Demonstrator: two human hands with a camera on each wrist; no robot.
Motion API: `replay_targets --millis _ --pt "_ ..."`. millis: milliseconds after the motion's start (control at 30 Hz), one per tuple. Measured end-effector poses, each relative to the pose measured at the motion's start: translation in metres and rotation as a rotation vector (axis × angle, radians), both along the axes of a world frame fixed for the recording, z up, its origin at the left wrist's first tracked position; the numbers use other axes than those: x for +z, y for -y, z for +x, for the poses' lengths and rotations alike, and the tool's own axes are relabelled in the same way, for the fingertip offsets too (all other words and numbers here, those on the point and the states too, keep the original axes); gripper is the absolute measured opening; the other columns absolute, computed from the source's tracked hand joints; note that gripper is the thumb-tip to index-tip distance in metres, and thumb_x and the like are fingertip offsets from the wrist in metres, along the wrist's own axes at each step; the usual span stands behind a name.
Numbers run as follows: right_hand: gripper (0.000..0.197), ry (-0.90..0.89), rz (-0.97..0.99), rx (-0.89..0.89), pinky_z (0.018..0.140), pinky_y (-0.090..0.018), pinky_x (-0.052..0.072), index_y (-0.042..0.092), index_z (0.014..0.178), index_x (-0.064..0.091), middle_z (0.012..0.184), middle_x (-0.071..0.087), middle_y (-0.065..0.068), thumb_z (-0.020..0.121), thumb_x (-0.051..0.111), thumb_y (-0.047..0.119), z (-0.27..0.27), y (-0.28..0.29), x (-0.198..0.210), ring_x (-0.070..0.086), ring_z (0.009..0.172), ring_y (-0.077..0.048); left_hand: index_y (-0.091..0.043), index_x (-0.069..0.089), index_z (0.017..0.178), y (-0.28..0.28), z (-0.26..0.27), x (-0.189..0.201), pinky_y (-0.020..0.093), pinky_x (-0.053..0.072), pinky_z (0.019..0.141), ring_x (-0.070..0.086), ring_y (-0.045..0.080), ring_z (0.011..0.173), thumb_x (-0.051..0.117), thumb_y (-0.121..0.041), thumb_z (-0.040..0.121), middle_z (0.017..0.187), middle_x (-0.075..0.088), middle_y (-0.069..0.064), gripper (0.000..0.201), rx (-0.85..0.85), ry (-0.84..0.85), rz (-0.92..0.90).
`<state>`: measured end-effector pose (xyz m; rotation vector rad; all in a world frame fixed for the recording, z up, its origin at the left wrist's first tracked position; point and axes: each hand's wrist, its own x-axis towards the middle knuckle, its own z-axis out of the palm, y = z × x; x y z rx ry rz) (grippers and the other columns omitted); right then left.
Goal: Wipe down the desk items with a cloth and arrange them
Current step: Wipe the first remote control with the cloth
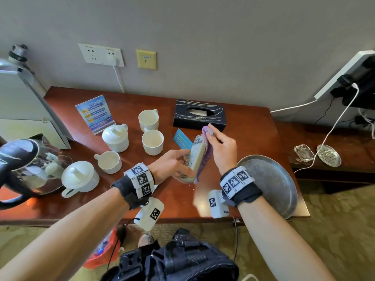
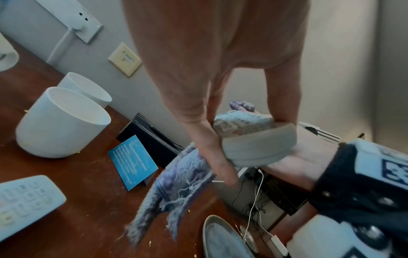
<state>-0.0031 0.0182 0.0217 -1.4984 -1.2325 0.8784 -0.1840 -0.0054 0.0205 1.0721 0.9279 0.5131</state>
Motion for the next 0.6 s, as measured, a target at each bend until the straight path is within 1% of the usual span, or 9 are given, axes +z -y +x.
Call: replay_targets --millis 33,67,167,233,333,367,400,500,600 --pt "0.03 0.0 -0.002 -0.003 0.11 -0.032 0.043 0.023 0.123 0.069 0.13 0.066 -0.001 0.094 0.067 0.025 0.001 -0.001 0.001 0.055 0.128 -0.008 -0.011 0.061 0.128 0.0 0.002 0.0 0.039 0.055 0.075 0.066 0.029 0.092 0.074 -0.005 0.065 0.103 0.067 0.015 0.065 0.007 0.003 0.005" --pt "0.03 -0.001 -0.008 0.011 0.11 -0.031 0.043 0.023 0.124 0.069 0.13 0.065 0.001 0.094 0.066 0.024 -0.001 0.0 0.002 0.054 0.129 -0.007 -0.011 0.061 0.128 -0.001 0.002 0.001 0.039 0.055 0.076 0.066 0.028 0.091 0.073 -0.005 0.064 0.101 0.067 0.014 0.065 0.021 0.006 0.013" --pt "0.03 -0.018 0.006 0.077 0.111 -0.02 0.038 0.02 0.125 0.067 0.135 0.061 0.003 0.095 0.066 0.018 -0.005 0.017 0.004 0.048 0.132 0.0 -0.008 0.063 0.124 -0.004 0.006 0.004 0.038 0.059 0.072 0.068 0.028 0.087 0.071 -0.002 0.066 0.098 0.069 0.012 0.059 0.069 0.057 0.003" --pt "0.029 -0.027 0.029 0.123 0.109 -0.016 0.039 0.021 0.123 0.068 0.137 0.059 0.002 0.094 0.066 0.016 -0.007 0.033 0.001 0.048 0.129 0.005 -0.004 0.064 0.123 -0.007 0.005 0.005 0.04 0.061 0.072 0.069 0.03 0.091 0.068 0.004 0.071 0.1 0.07 0.014 0.053 0.096 0.092 -0.006" --pt "0.029 -0.042 0.014 0.188 0.107 -0.018 0.04 0.033 0.115 0.07 0.137 0.059 0.001 0.092 0.069 0.016 -0.008 0.045 -0.006 0.049 0.125 0.01 -0.002 0.064 0.125 -0.009 0.002 0.004 0.045 0.06 0.082 0.068 0.031 0.097 0.067 0.006 0.073 0.106 0.068 0.018 0.053 0.102 0.101 -0.005" --pt "0.029 -0.04 0.005 0.188 0.109 -0.019 0.04 0.035 0.114 0.07 0.136 0.06 0.0 0.092 0.069 0.017 -0.008 0.042 -0.005 0.049 0.125 0.01 -0.002 0.064 0.125 -0.01 0.001 0.003 0.047 0.06 0.084 0.066 0.032 0.098 0.067 0.004 0.071 0.106 0.066 0.019 0.055 0.096 0.1 -0.01" --pt "0.027 -0.032 0.005 0.168 0.111 -0.021 0.039 0.032 0.115 0.071 0.135 0.061 0.0 0.092 0.07 0.018 -0.008 0.037 -0.004 0.05 0.126 0.008 -0.001 0.064 0.125 -0.01 0.001 0.002 0.047 0.06 0.085 0.065 0.033 0.097 0.068 0.002 0.069 0.105 0.064 0.02 0.056 0.087 0.096 -0.015" --pt "0.029 -0.036 0.03 0.032 0.11 -0.028 0.043 0.018 0.122 0.07 0.127 0.067 0.003 0.093 0.068 0.018 -0.008 0.017 0.007 0.056 0.124 -0.001 -0.006 0.065 0.125 -0.007 0.003 0.001 0.042 0.057 0.082 0.064 0.032 0.094 0.068 -0.002 0.066 0.102 0.066 0.019 0.059 0.032 0.065 0.005" --pt "0.032 -0.06 0.021 -0.021 0.105 -0.029 0.048 0.017 0.126 0.067 0.126 0.067 0.003 0.094 0.067 0.021 -0.012 0.005 0.013 0.06 0.119 -0.003 -0.011 0.061 0.132 -0.005 0.008 -0.002 0.048 0.055 0.088 0.067 0.039 0.102 0.071 -0.004 0.066 0.116 0.069 0.023 0.068 0.044 0.061 0.012"
